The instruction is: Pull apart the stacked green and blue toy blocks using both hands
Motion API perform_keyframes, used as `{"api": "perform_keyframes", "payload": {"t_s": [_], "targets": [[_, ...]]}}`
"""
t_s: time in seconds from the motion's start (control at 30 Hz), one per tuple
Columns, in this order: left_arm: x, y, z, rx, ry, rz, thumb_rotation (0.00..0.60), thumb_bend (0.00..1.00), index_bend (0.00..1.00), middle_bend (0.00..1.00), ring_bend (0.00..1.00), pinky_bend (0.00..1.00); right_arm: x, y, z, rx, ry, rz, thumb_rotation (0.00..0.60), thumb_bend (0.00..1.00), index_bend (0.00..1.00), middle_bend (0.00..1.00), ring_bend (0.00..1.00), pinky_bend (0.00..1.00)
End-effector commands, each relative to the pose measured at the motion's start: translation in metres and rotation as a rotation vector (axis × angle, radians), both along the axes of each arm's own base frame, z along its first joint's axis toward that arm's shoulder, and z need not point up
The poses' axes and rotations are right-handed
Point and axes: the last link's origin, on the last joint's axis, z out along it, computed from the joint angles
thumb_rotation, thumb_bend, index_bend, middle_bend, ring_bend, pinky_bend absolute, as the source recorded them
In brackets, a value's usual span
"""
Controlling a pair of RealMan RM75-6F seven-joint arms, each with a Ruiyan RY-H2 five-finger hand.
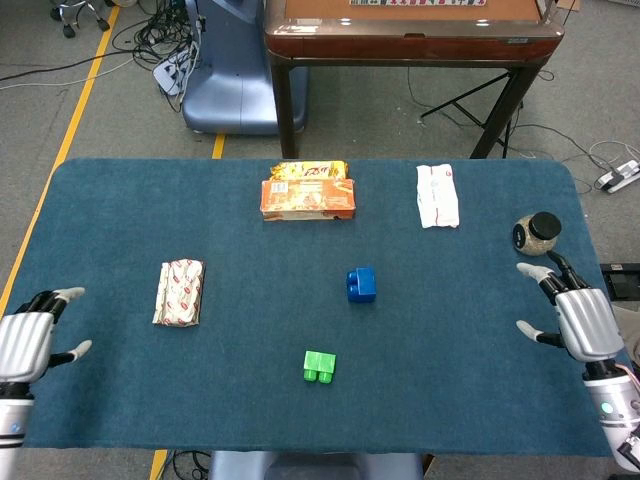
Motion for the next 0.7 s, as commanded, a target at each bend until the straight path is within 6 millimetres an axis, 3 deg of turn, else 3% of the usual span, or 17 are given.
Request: {"api": "perform_keyframes", "payload": {"t_s": [0.03, 0.23, 0.7], "targets": [[-0.026, -0.028, 0.023, 0.011, 0.052, 0.051, 0.6, 0.03, 0.3, 0.3, 0.25, 0.39, -0.01, 0.014, 0.001, -0.01, 0.004, -0.019, 0.6, 0.0, 0.28, 0.33, 0.25, 0.37], [-0.04, -0.05, 0.022, 0.01, 0.059, 0.082, 0.6, 0.03, 0.3, 0.3, 0.25, 0.39, -0.023, 0.033, 0.006, -0.042, 0.01, -0.055, 0.6, 0.0, 0.31, 0.33, 0.25, 0.37], [-0.039, -0.047, 0.004, -0.008, 0.024, 0.047, 0.6, 0.03, 0.3, 0.3, 0.25, 0.39, -0.022, 0.037, 0.016, -0.071, -0.001, -0.059, 0.6, 0.0, 0.32, 0.33, 0.25, 0.37]]}}
